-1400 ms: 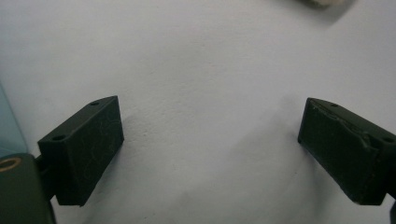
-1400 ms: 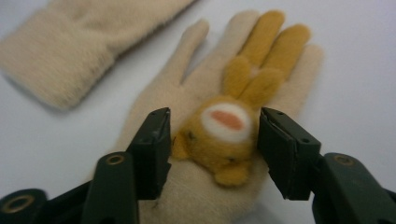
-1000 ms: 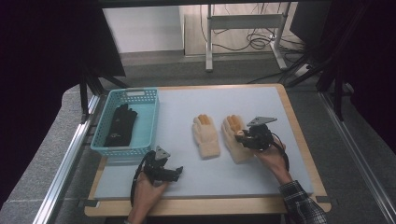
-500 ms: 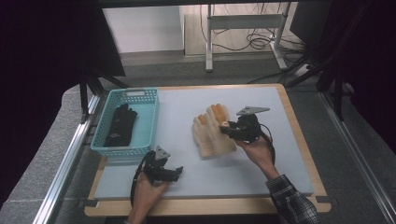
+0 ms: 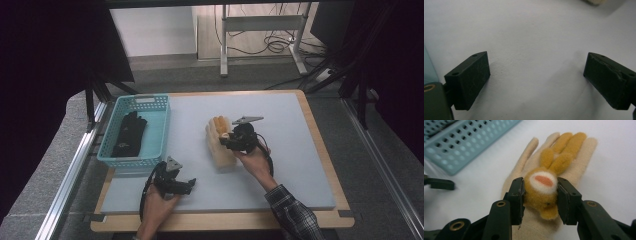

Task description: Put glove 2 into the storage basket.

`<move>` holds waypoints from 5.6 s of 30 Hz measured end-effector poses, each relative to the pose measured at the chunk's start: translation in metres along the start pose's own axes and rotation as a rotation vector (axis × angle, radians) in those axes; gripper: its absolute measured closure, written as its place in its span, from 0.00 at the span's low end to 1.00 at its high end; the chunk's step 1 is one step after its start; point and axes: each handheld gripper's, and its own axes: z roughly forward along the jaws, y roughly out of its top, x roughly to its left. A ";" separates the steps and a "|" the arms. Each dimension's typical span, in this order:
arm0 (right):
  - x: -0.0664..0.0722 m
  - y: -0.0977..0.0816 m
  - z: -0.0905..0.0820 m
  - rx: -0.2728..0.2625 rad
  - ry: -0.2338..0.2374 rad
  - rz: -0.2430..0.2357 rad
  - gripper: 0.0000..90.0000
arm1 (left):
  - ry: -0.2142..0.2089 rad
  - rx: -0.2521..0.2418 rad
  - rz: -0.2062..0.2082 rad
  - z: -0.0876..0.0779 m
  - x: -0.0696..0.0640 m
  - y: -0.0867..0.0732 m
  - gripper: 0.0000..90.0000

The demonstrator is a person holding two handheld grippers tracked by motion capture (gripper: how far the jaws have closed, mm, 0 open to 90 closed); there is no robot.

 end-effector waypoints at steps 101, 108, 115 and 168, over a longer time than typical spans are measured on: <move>-0.072 -0.120 -0.082 0.051 -0.157 -0.102 0.22 | 0.000 0.002 0.002 0.000 0.000 0.000 0.08; -0.072 -0.121 -0.082 0.054 -0.161 -0.104 0.22 | -0.007 0.005 0.006 -0.001 -0.002 0.003 0.10; -0.072 -0.121 -0.082 0.052 -0.161 -0.105 0.22 | -0.034 -0.020 0.013 -0.003 -0.010 0.026 0.11; -0.071 -0.122 -0.082 0.050 -0.162 -0.107 0.21 | -0.096 0.189 0.090 0.086 -0.033 0.136 0.70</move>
